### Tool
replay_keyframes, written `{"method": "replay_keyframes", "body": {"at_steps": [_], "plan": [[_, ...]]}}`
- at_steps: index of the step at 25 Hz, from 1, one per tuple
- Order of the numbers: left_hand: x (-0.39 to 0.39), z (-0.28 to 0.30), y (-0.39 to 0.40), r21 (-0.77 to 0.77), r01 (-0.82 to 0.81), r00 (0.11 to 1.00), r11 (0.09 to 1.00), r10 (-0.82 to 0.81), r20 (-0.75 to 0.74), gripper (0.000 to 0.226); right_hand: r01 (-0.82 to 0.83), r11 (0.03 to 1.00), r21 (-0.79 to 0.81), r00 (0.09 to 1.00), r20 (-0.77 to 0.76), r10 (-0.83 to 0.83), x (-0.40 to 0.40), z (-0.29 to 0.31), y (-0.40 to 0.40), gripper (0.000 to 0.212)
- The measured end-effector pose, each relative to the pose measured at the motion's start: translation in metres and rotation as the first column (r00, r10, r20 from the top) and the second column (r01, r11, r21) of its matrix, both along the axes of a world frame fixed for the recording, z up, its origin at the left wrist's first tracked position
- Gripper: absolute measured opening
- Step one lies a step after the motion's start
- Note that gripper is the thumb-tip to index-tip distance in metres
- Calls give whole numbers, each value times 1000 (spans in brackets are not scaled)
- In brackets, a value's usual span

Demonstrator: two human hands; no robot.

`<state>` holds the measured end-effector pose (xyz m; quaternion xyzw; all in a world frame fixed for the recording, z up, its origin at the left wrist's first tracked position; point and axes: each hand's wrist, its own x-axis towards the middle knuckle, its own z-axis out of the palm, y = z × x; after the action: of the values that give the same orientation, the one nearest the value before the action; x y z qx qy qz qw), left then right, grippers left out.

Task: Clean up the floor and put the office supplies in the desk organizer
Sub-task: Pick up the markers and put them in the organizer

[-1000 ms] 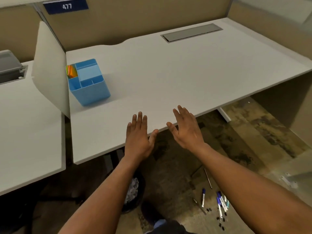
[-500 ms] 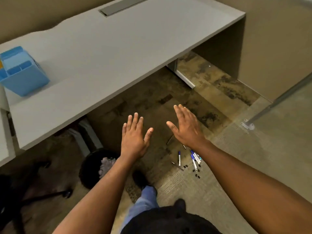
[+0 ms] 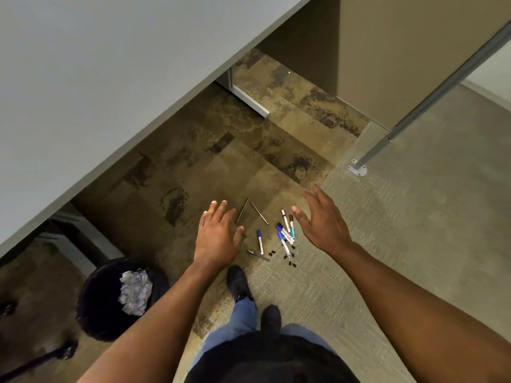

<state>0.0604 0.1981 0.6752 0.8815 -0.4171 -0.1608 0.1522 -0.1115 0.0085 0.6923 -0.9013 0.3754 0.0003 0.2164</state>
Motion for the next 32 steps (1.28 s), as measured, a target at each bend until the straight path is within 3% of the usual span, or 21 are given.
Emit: {"method": "replay_keyframes", "body": {"at_steps": [5,9,14,20,25,29,32], "plan": [[23,-32,-28,48,82,988,996,-75,-135,50,62,996,65,995,-80,-56,-2,-31,-22,51],[26,-66,-36,117,147,975,982,-124,-185,51,90,984,155,992,-100,-75,-7,-62,-43,54],[10,-149,-65,178,-58,958,982,104,-266,23,83,962,262,984,-176,-37,-14,-158,-89,44],[-34,-315,-129,326,-323,847,888,425,-319,34,78,912,402,945,-322,61,-28,-342,-146,27],[-51,-481,-168,411,-459,749,788,592,-298,22,110,867,487,933,-351,78,-37,-500,-175,9],[-43,-608,-186,575,-353,751,738,590,-297,30,127,891,436,915,-399,65,-29,-620,-190,14],[-44,-673,-185,693,-296,750,658,609,-258,44,227,885,407,898,-438,-29,-19,-685,-193,15]]}}
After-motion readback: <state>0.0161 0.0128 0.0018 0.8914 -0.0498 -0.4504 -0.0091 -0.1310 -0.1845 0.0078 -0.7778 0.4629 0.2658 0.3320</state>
